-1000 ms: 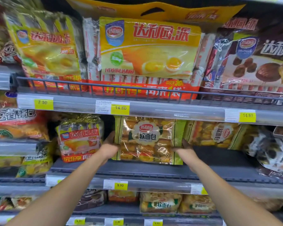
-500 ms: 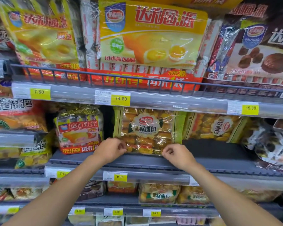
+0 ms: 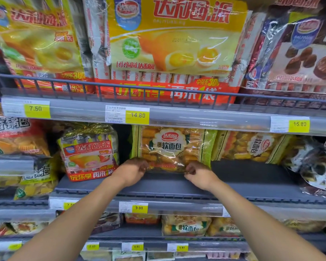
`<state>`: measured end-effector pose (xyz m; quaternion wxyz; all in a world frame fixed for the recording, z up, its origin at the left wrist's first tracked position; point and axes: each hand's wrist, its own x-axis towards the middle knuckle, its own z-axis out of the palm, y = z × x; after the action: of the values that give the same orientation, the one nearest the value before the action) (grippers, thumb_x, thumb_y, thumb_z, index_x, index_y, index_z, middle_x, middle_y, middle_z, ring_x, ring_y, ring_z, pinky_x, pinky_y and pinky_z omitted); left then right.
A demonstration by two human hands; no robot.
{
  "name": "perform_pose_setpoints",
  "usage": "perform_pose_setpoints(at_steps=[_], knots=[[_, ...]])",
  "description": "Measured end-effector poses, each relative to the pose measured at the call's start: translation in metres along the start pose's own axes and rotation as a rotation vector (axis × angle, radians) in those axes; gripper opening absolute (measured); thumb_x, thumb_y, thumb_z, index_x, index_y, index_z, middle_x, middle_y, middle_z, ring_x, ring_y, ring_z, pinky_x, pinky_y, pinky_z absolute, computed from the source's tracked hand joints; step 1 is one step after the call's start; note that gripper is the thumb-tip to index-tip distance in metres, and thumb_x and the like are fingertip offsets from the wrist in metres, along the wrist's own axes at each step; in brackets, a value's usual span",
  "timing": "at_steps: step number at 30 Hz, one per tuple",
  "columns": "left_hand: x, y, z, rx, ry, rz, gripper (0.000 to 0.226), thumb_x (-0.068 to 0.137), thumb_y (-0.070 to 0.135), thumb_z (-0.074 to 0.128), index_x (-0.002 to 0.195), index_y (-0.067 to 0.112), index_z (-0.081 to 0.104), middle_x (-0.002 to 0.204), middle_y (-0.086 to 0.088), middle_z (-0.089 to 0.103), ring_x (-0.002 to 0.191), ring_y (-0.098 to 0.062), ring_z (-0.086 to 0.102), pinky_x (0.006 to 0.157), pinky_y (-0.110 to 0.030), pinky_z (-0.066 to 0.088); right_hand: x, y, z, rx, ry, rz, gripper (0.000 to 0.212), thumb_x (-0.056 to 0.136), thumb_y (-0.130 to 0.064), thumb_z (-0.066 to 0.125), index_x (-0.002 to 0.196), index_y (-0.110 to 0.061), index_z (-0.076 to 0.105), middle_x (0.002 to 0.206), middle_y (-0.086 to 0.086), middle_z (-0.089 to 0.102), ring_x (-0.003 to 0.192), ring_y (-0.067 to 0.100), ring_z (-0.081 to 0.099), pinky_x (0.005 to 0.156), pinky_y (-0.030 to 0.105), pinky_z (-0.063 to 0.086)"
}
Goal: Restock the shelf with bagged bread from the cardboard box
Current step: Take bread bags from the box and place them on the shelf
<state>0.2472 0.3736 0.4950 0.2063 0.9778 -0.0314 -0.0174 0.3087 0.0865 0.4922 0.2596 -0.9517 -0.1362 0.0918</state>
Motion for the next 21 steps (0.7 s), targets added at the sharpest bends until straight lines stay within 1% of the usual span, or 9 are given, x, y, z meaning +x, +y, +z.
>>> perform_pose_setpoints(at_steps=[5,8,11,14,18,21], knots=[[0.011,0.001,-0.001,0.039,-0.019,-0.004,0.027,0.102,0.020,0.050,0.126,0.021,0.062,0.131,-0.005,0.061,0.117,-0.024,0.059,0.101,-0.034,0.048,0.014,-0.004,0.000,-0.038,0.001,0.029,0.021,0.089,-0.036,0.066,0.107,-0.025,0.061,0.109,-0.003,0.063,0.100,0.019,0.060,0.081,0.029,0.048],[0.014,0.002,0.000,0.039,-0.013,-0.014,0.028,0.101,0.020,0.052,0.127,0.024,0.061,0.133,-0.003,0.059,0.120,-0.023,0.057,0.102,-0.033,0.046,0.016,-0.006,0.001,-0.050,-0.001,0.034,0.022,0.090,-0.035,0.065,0.108,-0.023,0.061,0.109,-0.002,0.062,0.099,0.019,0.059,0.081,0.029,0.047],[0.013,0.003,0.000,0.030,-0.043,-0.030,0.032,0.099,0.023,0.056,0.130,0.023,0.059,0.134,-0.003,0.057,0.121,-0.023,0.056,0.102,-0.033,0.047,0.015,-0.004,0.002,-0.039,-0.003,0.028,0.023,0.090,-0.035,0.065,0.109,-0.023,0.060,0.110,-0.002,0.062,0.099,0.019,0.059,0.086,0.031,0.050],[0.009,0.003,0.000,0.032,-0.061,-0.040,0.042,0.095,0.035,0.060,0.136,0.026,0.054,0.139,-0.001,0.053,0.124,-0.021,0.054,0.104,-0.034,0.047,0.012,-0.003,0.003,-0.027,-0.010,0.012,0.031,0.090,-0.036,0.065,0.116,-0.022,0.059,0.118,-0.001,0.062,0.106,0.020,0.059,0.092,0.033,0.049],[-0.001,0.007,0.003,0.056,-0.056,-0.039,0.048,0.095,0.045,0.058,0.140,0.029,0.050,0.144,0.001,0.052,0.126,-0.022,0.053,0.105,-0.036,0.047,0.000,-0.001,0.005,-0.041,-0.011,-0.023,0.047,0.091,-0.039,0.064,0.132,-0.019,0.055,0.134,0.002,0.058,0.120,0.023,0.056,0.100,0.033,0.046],[-0.010,0.013,0.005,0.103,-0.066,-0.080,0.054,0.093,0.056,0.051,0.141,0.030,0.050,0.140,0.000,0.058,0.122,-0.024,0.057,0.099,-0.037,0.050,-0.010,0.002,0.004,-0.057,-0.015,-0.036,0.053,0.092,-0.044,0.061,0.140,-0.024,0.051,0.143,-0.001,0.054,0.129,0.022,0.053,0.106,0.035,0.044]])
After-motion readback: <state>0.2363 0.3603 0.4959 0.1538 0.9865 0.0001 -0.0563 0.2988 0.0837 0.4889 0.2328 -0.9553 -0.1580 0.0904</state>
